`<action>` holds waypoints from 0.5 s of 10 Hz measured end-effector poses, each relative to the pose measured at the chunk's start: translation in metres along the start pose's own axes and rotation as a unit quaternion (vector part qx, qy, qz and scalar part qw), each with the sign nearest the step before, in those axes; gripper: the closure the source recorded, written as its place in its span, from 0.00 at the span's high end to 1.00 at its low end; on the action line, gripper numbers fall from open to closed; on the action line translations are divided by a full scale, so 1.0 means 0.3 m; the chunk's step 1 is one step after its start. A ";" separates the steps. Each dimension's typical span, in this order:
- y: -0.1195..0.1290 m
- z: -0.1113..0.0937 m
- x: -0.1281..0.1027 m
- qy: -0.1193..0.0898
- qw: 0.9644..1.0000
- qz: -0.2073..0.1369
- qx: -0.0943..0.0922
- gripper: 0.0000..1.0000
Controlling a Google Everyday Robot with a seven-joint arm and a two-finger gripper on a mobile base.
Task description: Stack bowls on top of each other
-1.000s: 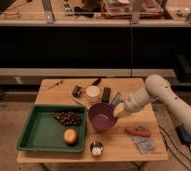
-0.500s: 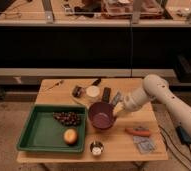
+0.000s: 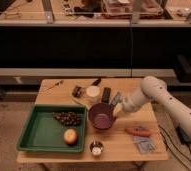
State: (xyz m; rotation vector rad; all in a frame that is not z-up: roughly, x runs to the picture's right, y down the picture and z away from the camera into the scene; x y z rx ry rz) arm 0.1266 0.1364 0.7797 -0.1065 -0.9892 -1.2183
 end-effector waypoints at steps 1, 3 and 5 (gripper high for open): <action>0.002 0.002 0.002 0.001 1.000 0.002 0.000 0.80; 0.010 0.000 0.006 0.003 1.000 0.005 -0.002 0.80; 0.010 0.000 0.006 0.004 1.000 0.006 -0.002 0.80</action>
